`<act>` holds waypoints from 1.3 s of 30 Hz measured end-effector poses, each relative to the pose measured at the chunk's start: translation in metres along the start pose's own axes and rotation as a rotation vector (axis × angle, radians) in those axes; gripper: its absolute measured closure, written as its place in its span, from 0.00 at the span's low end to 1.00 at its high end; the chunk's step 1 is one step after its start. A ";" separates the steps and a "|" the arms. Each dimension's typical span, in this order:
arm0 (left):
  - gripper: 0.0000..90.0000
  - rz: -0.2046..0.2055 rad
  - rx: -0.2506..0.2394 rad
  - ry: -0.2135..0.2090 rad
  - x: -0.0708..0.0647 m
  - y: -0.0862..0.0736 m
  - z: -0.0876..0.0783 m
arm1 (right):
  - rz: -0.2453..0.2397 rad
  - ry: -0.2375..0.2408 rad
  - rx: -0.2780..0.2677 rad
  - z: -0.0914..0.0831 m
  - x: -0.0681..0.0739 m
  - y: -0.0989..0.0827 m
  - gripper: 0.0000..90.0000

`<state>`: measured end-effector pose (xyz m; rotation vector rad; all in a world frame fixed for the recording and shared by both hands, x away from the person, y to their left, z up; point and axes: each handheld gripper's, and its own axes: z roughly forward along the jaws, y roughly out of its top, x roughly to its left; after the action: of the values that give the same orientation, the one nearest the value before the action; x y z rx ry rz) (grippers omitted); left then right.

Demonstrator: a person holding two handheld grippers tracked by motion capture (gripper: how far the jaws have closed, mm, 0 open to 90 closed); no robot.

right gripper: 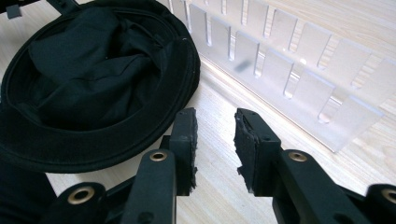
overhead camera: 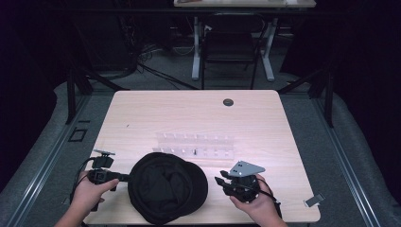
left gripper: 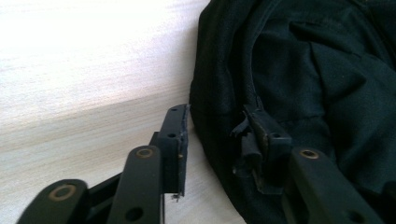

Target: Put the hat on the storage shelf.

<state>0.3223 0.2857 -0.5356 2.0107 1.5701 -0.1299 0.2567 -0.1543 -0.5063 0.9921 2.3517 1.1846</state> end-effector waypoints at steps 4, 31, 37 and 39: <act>0.72 -0.013 0.047 0.000 0.001 0.004 0.003 | 0.008 -0.005 -0.001 -0.001 -0.003 -0.003 0.76; 0.91 -0.068 0.176 0.021 -0.002 0.013 0.018 | 0.064 -0.008 -0.004 0.002 -0.013 -0.013 0.74; 0.94 -0.111 0.172 -0.017 0.000 0.014 0.014 | 0.074 -0.012 -0.007 0.000 -0.015 -0.015 0.74; 0.94 -0.126 0.171 -0.034 0.001 0.014 0.011 | 0.082 -0.016 -0.014 0.000 -0.016 -0.016 0.74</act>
<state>0.3384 0.2788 -0.5394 2.0247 1.7142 -0.3559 0.2606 -0.1721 -0.5188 1.0990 2.3073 1.2168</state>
